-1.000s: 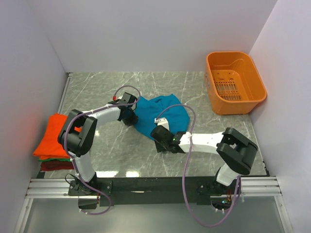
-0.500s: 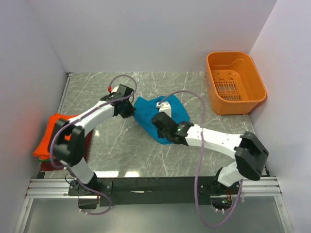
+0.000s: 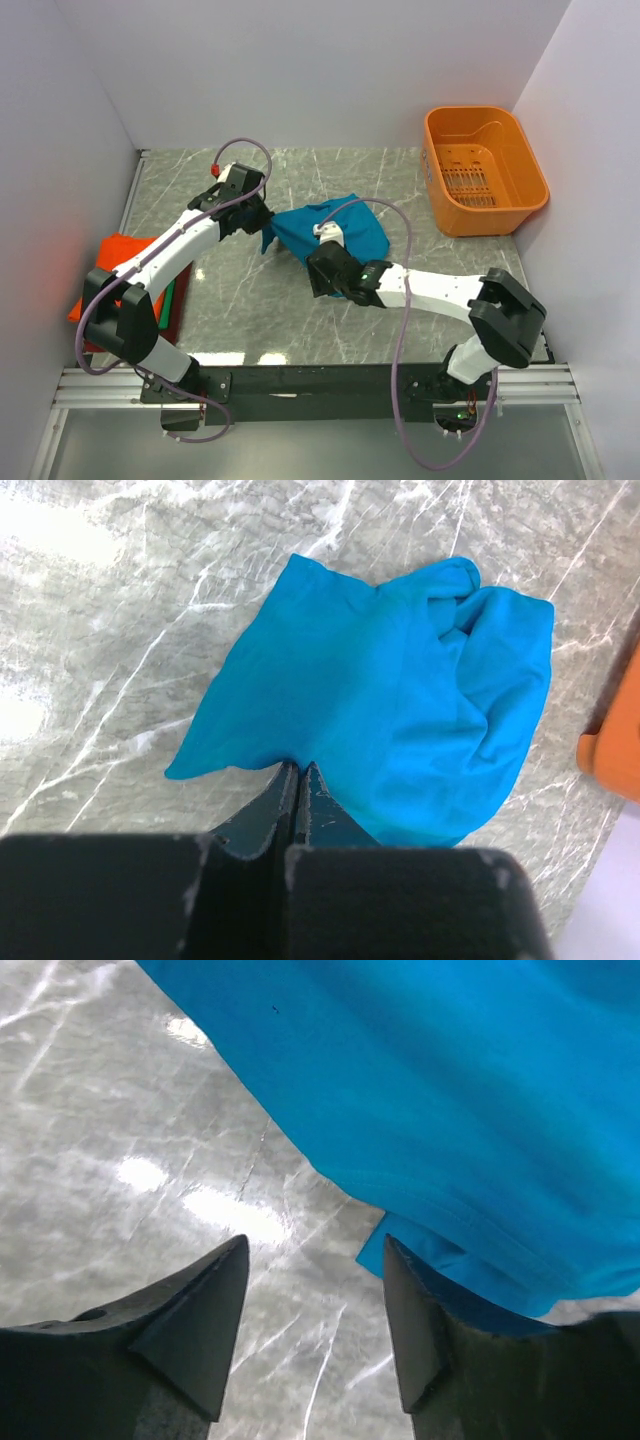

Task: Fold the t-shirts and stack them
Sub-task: Flatten the tshirt out

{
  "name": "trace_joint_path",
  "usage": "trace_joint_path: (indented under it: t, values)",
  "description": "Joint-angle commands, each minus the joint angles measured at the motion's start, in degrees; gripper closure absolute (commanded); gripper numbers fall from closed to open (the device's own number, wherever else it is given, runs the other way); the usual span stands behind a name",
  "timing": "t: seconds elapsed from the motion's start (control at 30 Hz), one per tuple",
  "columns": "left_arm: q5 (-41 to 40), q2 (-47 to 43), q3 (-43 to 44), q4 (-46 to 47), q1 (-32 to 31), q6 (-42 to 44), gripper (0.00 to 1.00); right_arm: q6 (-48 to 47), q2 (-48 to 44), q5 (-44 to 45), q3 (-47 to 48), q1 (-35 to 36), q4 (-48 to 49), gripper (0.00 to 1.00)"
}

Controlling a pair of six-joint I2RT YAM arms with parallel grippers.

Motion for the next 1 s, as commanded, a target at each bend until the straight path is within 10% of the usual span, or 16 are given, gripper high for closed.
trace_joint_path:
  t: [0.0, 0.53, 0.97]
  values:
    - [-0.9, -1.8, 0.2, -0.8, 0.2, 1.3, 0.99, -1.1, 2.4, 5.6, 2.2, 1.6, 3.9, 0.36]
    - [0.2, -2.9, 1.2, -0.9, 0.2, 1.7, 0.99, 0.8, 14.4, 23.3, 9.1, 3.8, 3.9, 0.34]
    - [-0.7, -7.4, 3.7, -3.2, 0.4, 2.5, 0.99, -1.1, 9.3, 29.1, 11.1, 3.8, 2.2, 1.00]
